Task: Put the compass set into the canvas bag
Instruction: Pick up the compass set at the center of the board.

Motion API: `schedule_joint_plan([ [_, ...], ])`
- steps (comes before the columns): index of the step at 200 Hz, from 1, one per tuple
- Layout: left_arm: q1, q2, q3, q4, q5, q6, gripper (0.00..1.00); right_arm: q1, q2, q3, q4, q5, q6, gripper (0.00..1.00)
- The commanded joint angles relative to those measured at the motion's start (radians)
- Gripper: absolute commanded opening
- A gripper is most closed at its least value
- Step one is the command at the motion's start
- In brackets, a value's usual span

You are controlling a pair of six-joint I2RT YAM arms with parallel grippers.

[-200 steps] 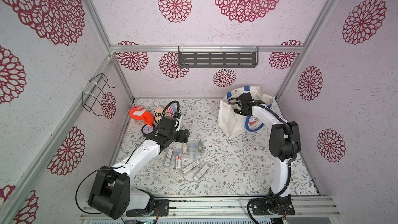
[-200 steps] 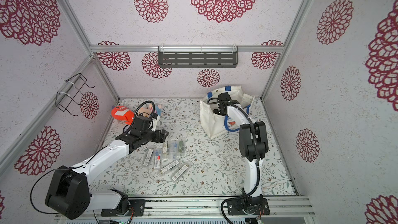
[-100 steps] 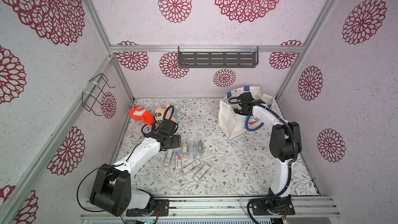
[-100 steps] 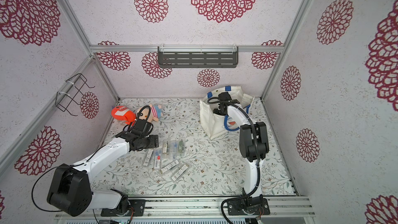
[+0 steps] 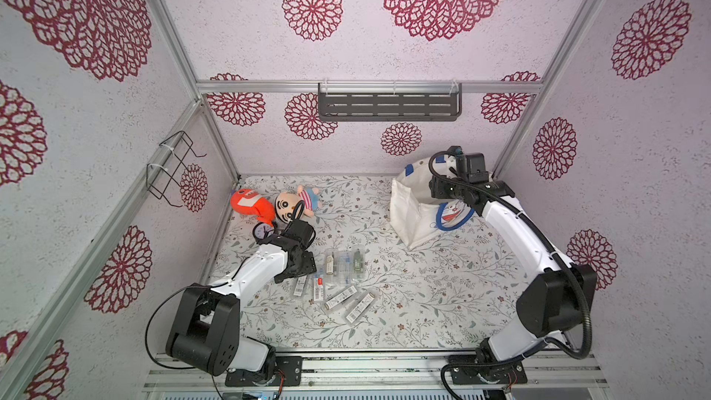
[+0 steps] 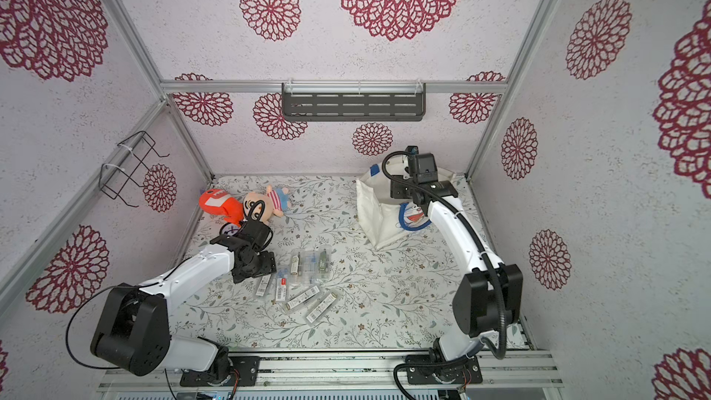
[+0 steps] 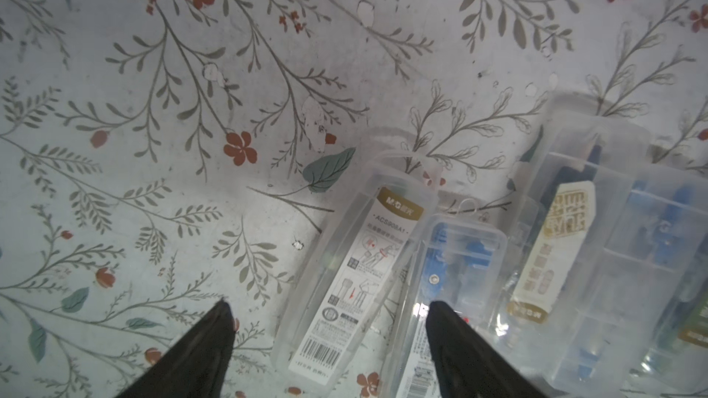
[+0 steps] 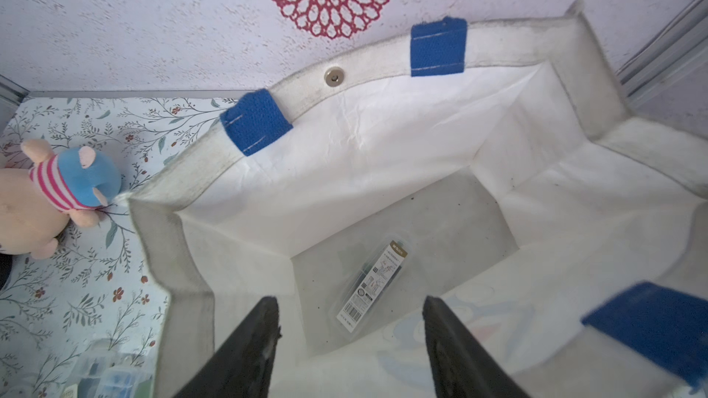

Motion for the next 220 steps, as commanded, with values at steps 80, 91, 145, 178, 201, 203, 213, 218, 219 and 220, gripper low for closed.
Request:
schedule_joint_plan([
  [80,-0.003,0.073,-0.051,0.023,0.065,-0.003,0.77,-0.004,-0.134,-0.109,0.123,0.018,0.021,0.62],
  [91,-0.008,0.087,-0.050,0.025,0.071,-0.001,0.78,-0.005,-0.131,-0.107,0.120,0.014,0.022,0.62],
  [145,-0.025,0.113,-0.078,0.067,0.048,-0.027,0.70,-0.004,-0.131,-0.122,0.126,-0.004,0.035,0.62],
  [178,-0.025,0.138,-0.086,0.093,0.034,-0.041,0.64,-0.004,-0.134,-0.129,0.138,-0.018,0.052,0.60],
  [201,-0.025,0.144,-0.096,0.124,0.039,-0.053,0.60,-0.004,-0.135,-0.128,0.137,-0.036,0.057,0.60],
  [203,-0.025,0.143,-0.096,0.126,0.040,-0.053,0.59,-0.004,-0.135,-0.129,0.136,-0.039,0.057,0.59],
  [213,-0.026,0.139,-0.097,0.131,0.041,-0.055,0.58,-0.004,-0.135,-0.129,0.135,-0.045,0.062,0.59],
  [218,-0.027,0.136,-0.097,0.132,0.038,-0.056,0.57,-0.004,-0.134,-0.128,0.132,-0.050,0.064,0.59],
  [219,-0.027,0.134,-0.097,0.132,0.038,-0.056,0.57,-0.004,-0.134,-0.127,0.132,-0.051,0.064,0.59],
  [220,-0.027,0.133,-0.098,0.133,0.038,-0.056,0.57,-0.004,-0.134,-0.127,0.132,-0.053,0.065,0.59],
])
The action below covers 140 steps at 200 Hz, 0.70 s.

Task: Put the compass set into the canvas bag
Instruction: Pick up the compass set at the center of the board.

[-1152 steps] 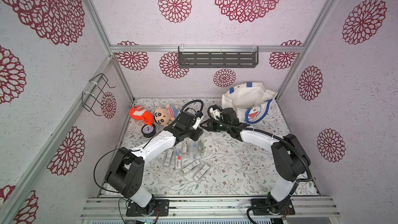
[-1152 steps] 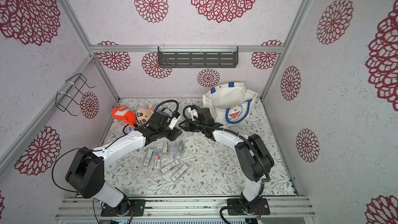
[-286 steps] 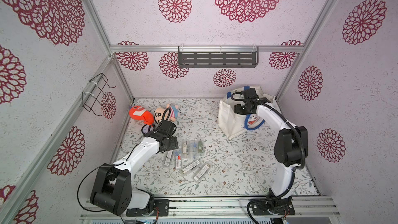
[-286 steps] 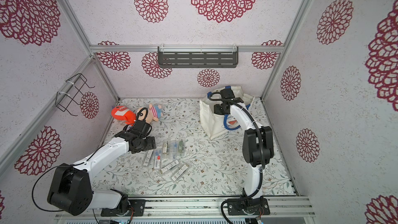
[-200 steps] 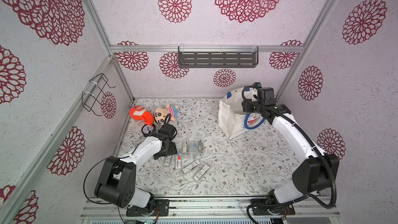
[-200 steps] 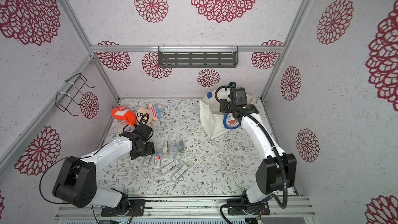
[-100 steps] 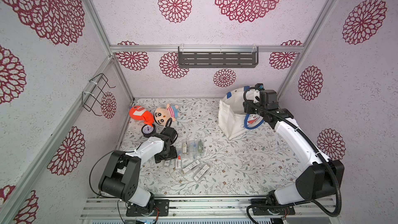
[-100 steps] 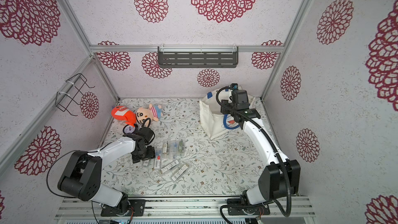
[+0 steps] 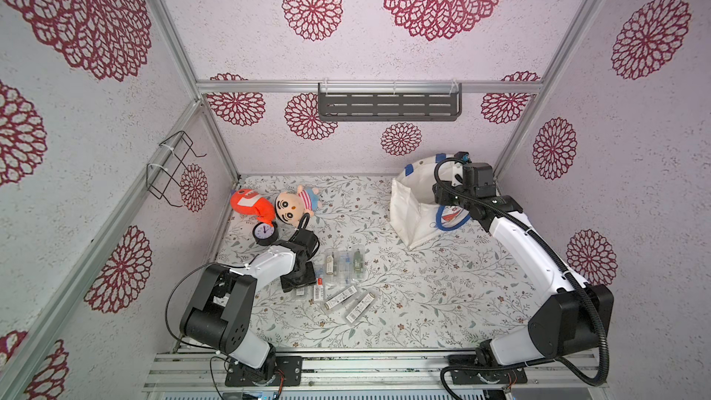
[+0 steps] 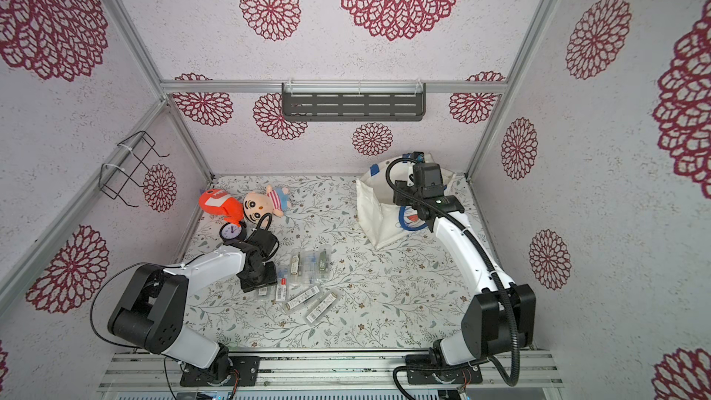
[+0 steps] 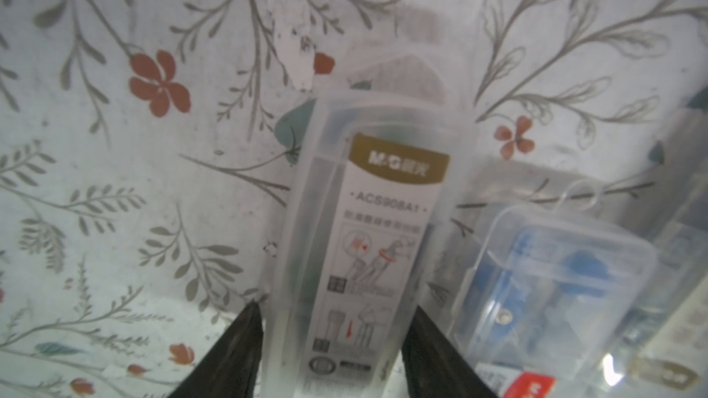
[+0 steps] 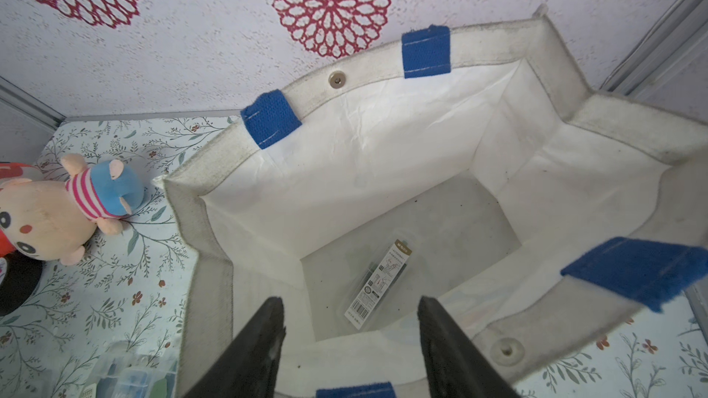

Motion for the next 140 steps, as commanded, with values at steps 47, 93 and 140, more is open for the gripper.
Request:
schedule_joint_plan([
  [47,-0.006,-0.032,-0.014,0.061,-0.025,-0.001,0.49,-0.003,-0.045,0.021,0.025,-0.053,0.034,0.59],
  [93,-0.010,-0.145,0.001,0.055,-0.026,0.050,0.45,-0.003,-0.091,0.010,0.034,-0.089,0.043,0.58],
  [140,-0.124,-0.328,0.023,0.149,-0.031,0.254,0.43,0.001,-0.160,-0.024,0.061,-0.191,0.073,0.58],
])
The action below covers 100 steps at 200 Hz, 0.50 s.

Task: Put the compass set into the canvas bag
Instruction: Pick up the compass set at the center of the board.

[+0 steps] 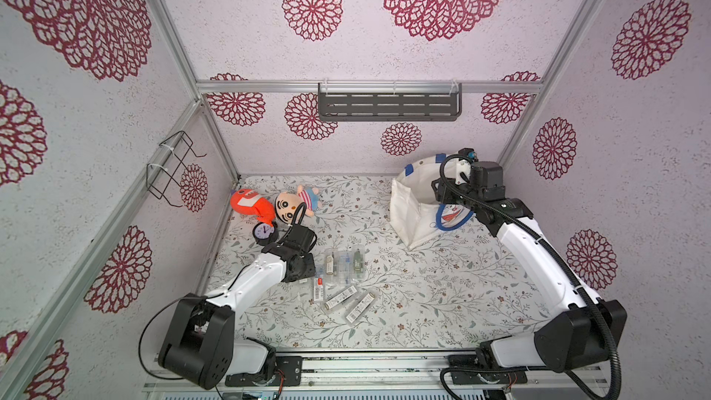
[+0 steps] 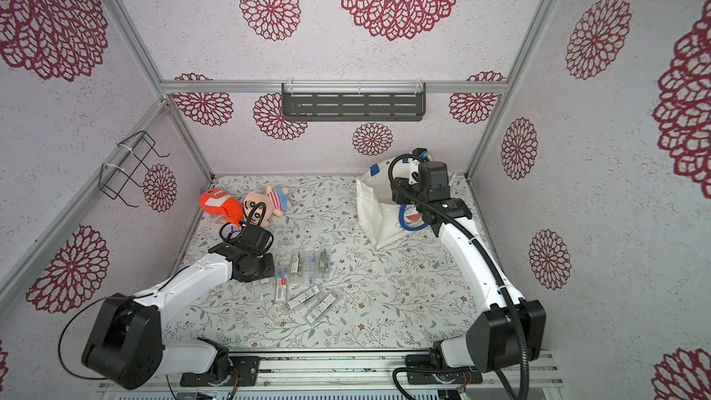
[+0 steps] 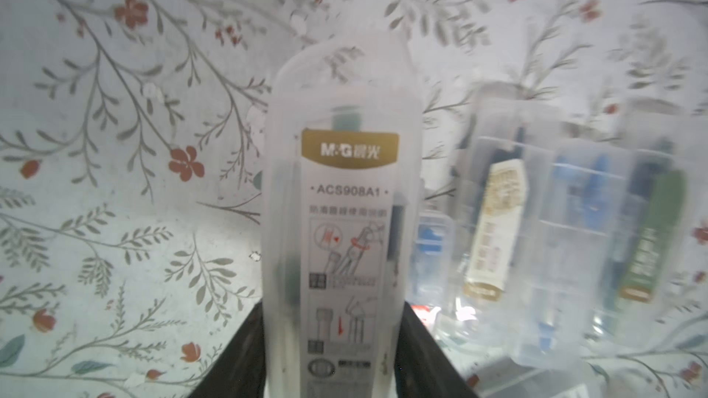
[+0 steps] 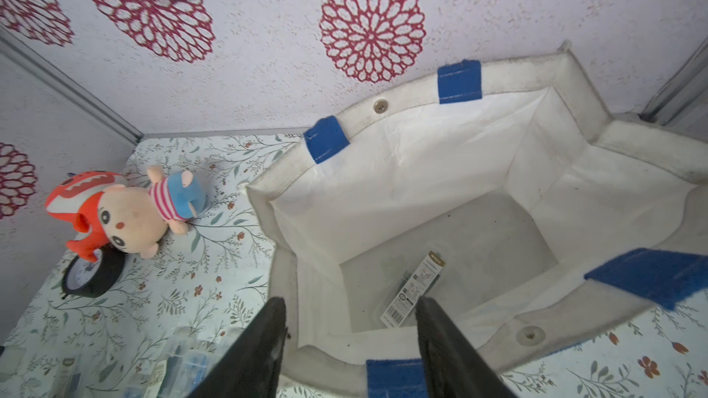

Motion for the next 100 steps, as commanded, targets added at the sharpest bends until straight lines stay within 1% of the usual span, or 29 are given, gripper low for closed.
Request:
schedule_joint_plan([
  [1,-0.080,-0.076,0.026,0.097,-0.017,0.141,0.43,0.001,-0.056,-0.009,0.037,-0.075,0.033,0.58],
  [20,-0.137,-0.100,0.022,0.167,-0.013,0.197,0.43,0.011,-0.069,-0.019,0.036,-0.120,0.053,0.58],
  [36,-0.159,-0.101,0.019,0.223,0.007,0.219,0.43,0.038,-0.069,-0.029,0.036,-0.165,0.071,0.58],
  [52,-0.177,-0.097,0.005,0.318,0.034,0.255,0.42,0.079,-0.061,-0.035,0.039,-0.170,0.073,0.58],
  [66,-0.191,-0.084,0.005,0.395,0.052,0.292,0.43,0.113,-0.038,-0.035,0.046,-0.169,0.082,0.58],
  [100,-0.217,-0.037,0.024,0.521,0.083,0.356,0.42,0.186,0.041,-0.021,0.073,-0.221,0.120,0.58],
])
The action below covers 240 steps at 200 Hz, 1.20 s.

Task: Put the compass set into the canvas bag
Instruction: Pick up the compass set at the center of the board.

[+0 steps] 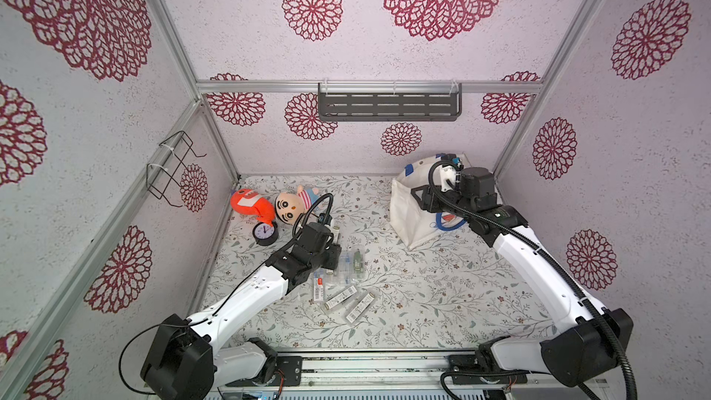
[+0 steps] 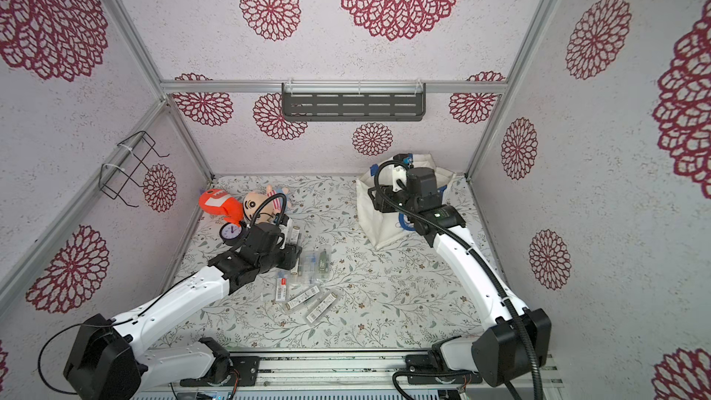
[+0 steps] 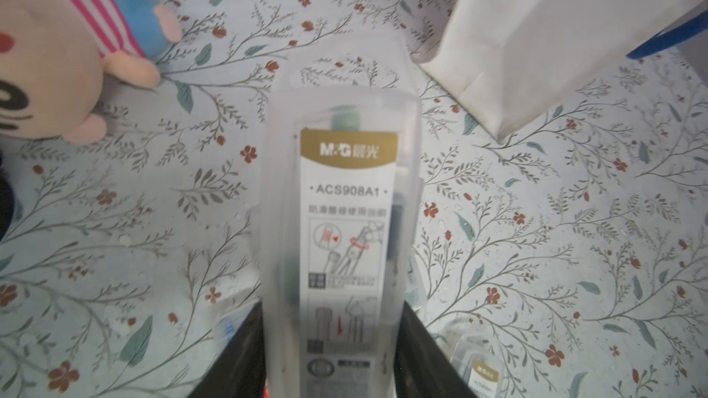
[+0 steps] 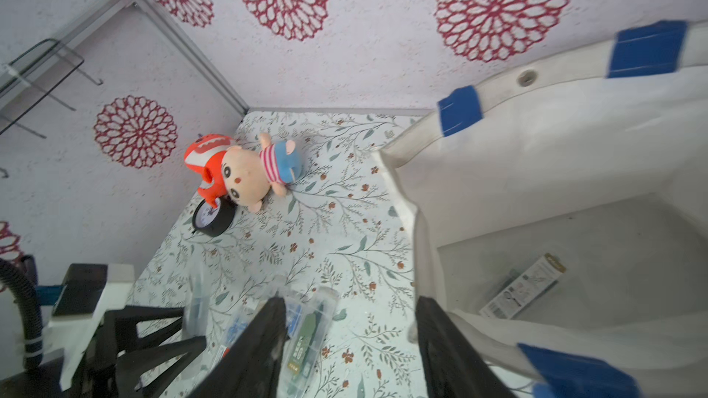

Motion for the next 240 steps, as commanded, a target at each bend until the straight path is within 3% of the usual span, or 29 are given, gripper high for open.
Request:
schedule_joint_plan([
  [1,-0.022,0.029,0.020,0.162,0.033,0.089,0.42,0.044,0.045,0.017,0.044,-0.057,0.050,0.58],
  [153,-0.037,0.113,0.068,0.280,0.070,0.141,0.42,0.248,0.293,0.088,0.190,-0.226,0.173,0.56],
  [240,-0.039,0.118,0.063,0.300,0.066,0.133,0.44,0.259,0.350,0.094,0.220,-0.264,0.191,0.32],
])
